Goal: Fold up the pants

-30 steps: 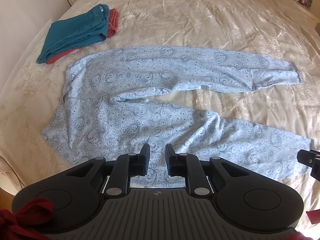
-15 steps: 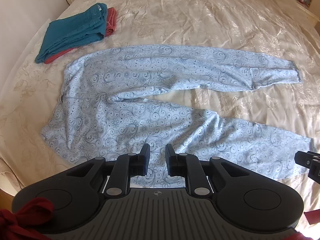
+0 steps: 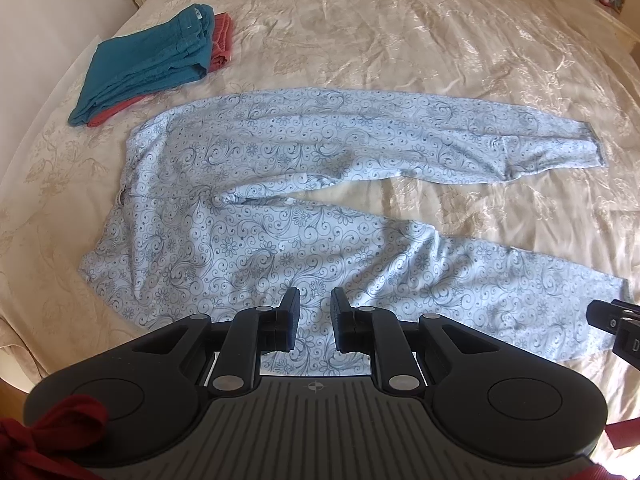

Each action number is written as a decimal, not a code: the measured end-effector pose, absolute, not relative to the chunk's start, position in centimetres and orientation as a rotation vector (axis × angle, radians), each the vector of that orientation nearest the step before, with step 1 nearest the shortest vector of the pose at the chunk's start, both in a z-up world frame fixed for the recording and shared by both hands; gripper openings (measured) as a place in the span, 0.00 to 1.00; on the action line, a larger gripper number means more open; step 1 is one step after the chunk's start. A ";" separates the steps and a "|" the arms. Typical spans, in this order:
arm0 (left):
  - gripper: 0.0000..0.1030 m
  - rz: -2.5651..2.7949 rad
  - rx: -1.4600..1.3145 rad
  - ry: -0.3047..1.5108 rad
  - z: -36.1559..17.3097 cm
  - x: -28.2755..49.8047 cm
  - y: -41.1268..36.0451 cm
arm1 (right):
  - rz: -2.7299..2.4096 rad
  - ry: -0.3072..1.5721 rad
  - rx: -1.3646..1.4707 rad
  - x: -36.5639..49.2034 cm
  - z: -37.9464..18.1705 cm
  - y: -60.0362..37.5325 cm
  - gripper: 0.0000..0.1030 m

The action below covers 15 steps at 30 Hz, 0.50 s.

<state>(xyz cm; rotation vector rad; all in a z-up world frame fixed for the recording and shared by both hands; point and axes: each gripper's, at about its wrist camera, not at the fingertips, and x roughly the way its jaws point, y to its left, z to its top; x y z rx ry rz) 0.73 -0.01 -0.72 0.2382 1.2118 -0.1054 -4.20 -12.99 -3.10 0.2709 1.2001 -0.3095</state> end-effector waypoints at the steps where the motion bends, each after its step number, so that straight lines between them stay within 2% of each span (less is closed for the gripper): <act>1: 0.17 -0.106 0.238 1.214 -0.8 0.8 0.0 | -0.308 1.200 0.268 -4.2 -3.2 -12.9 0.32; 15: 0.17 -0.103 0.234 1.226 -0.9 2.6 -0.1 | -0.267 1.172 0.220 -2.8 -3.6 -13.9 0.32</act>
